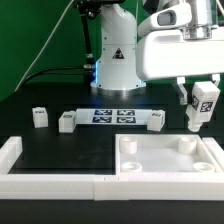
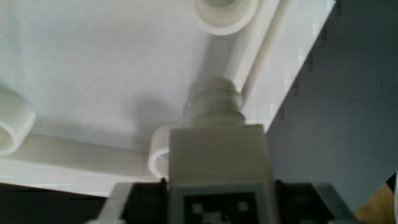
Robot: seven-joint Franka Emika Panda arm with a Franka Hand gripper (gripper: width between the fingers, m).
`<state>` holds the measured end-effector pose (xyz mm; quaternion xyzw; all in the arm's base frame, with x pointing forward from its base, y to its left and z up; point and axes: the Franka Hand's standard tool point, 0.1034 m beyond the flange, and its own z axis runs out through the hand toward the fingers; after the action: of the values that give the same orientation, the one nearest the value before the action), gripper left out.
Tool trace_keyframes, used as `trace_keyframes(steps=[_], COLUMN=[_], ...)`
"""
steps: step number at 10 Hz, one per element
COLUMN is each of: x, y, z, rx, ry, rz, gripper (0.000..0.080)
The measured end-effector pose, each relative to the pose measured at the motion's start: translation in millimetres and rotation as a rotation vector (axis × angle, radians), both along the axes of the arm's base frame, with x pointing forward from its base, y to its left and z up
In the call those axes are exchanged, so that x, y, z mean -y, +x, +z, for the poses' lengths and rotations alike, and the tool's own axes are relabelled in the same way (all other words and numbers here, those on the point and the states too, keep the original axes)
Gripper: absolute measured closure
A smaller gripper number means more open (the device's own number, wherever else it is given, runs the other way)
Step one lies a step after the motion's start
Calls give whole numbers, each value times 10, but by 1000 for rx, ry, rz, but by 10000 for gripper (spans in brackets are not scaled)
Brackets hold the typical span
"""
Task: Assemble one leg
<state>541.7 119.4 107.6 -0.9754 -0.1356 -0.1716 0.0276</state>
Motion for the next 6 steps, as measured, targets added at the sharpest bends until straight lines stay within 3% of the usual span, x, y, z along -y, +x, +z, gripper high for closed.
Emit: trace_keyframes(steps=[2,4,6], x=[9,72,159], y=[13,32,137], z=[1,-20,-48], rx=[41,175,146], ry=[6,17,3], rz=[-3,-3,2], gripper=[511,511,511])
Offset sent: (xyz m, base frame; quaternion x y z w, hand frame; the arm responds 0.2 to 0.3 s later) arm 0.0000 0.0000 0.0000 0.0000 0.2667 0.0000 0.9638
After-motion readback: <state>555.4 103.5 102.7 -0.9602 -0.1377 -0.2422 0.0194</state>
